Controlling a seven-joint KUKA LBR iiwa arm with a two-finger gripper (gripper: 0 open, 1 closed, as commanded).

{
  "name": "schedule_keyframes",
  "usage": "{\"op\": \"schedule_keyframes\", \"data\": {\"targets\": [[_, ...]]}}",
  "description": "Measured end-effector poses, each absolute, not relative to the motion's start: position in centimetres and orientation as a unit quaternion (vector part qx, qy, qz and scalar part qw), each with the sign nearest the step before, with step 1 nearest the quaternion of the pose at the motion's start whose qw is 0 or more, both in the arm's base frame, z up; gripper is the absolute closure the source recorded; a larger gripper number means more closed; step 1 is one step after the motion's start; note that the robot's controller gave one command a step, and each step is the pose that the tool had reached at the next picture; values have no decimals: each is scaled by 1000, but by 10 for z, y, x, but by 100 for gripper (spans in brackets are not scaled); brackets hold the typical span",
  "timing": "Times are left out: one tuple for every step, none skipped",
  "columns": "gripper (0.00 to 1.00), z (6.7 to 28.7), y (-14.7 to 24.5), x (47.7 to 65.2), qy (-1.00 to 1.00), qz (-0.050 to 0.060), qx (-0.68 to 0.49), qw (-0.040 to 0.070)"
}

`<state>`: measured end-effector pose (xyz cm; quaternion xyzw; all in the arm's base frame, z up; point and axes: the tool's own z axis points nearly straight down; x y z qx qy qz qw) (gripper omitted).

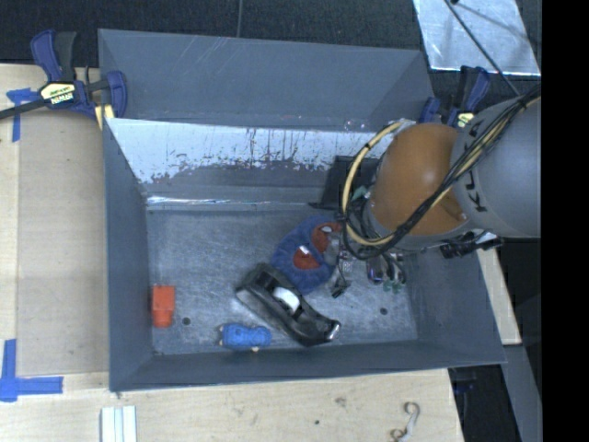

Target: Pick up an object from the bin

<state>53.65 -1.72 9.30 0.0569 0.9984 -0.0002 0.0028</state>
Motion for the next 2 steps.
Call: {"op": "schedule_keyframes", "data": {"targets": [[100, 155, -18, 539, 998, 0, 57, 5], [100, 196, -18, 541, 998, 0, 57, 4]]}}
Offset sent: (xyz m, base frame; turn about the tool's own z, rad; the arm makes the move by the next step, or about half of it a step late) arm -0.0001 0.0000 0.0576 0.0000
